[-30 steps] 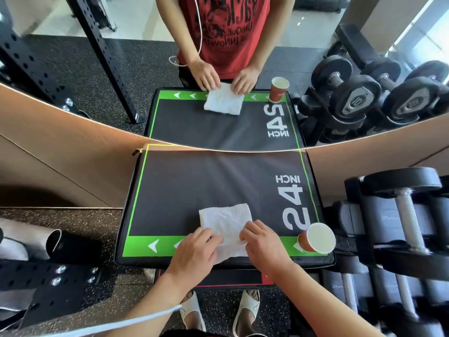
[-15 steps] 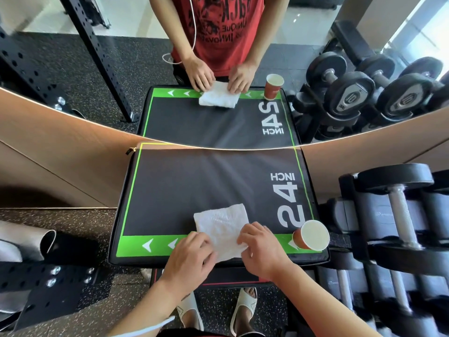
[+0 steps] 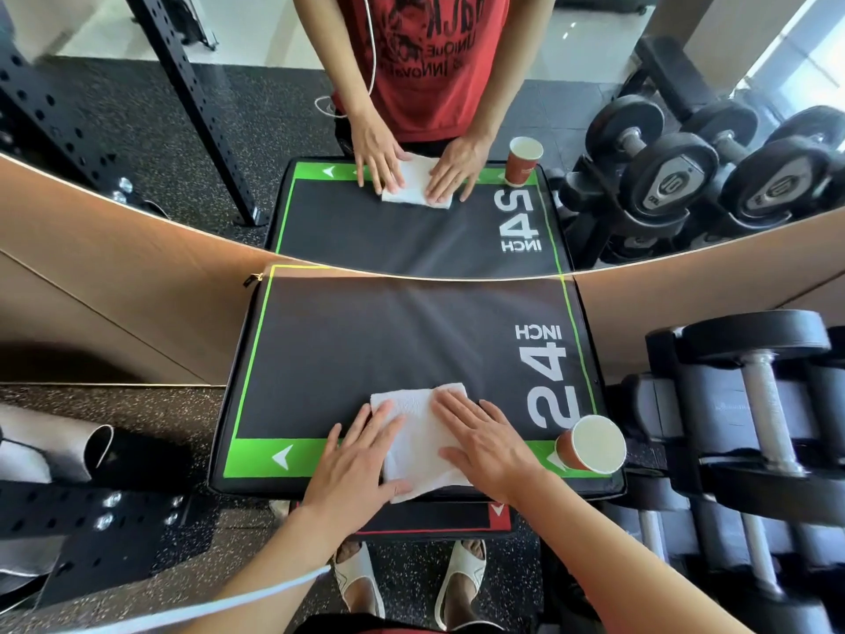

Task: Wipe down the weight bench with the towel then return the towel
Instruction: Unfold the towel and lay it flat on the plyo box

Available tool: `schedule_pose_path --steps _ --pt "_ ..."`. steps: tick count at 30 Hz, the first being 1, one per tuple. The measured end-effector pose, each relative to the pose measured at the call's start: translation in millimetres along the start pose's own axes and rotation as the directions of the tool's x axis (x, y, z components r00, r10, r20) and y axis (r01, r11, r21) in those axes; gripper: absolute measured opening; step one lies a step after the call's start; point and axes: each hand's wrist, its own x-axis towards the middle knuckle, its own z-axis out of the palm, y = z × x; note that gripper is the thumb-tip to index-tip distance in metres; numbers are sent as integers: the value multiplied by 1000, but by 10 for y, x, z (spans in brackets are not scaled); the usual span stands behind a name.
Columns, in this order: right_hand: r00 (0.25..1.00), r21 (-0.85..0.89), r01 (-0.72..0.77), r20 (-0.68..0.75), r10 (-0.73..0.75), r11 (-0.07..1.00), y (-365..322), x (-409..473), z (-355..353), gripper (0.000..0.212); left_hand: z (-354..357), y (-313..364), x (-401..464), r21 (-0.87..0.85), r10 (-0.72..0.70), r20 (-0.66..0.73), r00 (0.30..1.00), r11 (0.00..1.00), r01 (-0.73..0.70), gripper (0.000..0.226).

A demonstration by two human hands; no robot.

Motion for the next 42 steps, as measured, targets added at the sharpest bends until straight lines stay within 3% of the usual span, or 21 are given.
schedule_pose_path --steps 3,7,10,15,25,29,32,38,42 --pt "1000 4 -9 -8 9 1000 -29 -3 -2 71 -73 52 16 28 -7 24 1000 1000 6 95" --pt "997 29 -2 -77 4 1000 -24 -155 4 68 4 84 -34 120 178 -167 970 980 -159 78" --pt "997 39 24 -77 -21 999 -4 -350 130 67 187 194 -76 187 261 -114 958 953 -238 78" --pt "998 113 -20 -57 27 993 -13 -462 261 57 301 168 -68 128 218 -106 970 970 -204 72" --pt "990 159 -72 -108 90 985 -228 -22 201 62 80 -173 148 141 153 -192 969 982 -127 66" --pt "983 182 -54 -164 84 982 -300 197 71 64 -3 -247 245 64 165 -278 946 986 -153 46" --pt "969 113 25 -248 4 993 -301 247 39 43 -77 -306 262 37 238 -373 897 970 -242 22" --pt "939 118 124 -334 -78 985 -243 210 156 19 -63 -387 184 -38 197 -361 911 973 -226 18" --pt "903 104 172 -413 -115 980 -208 214 202 19 -67 -442 150 -64 187 -350 918 973 -222 15"
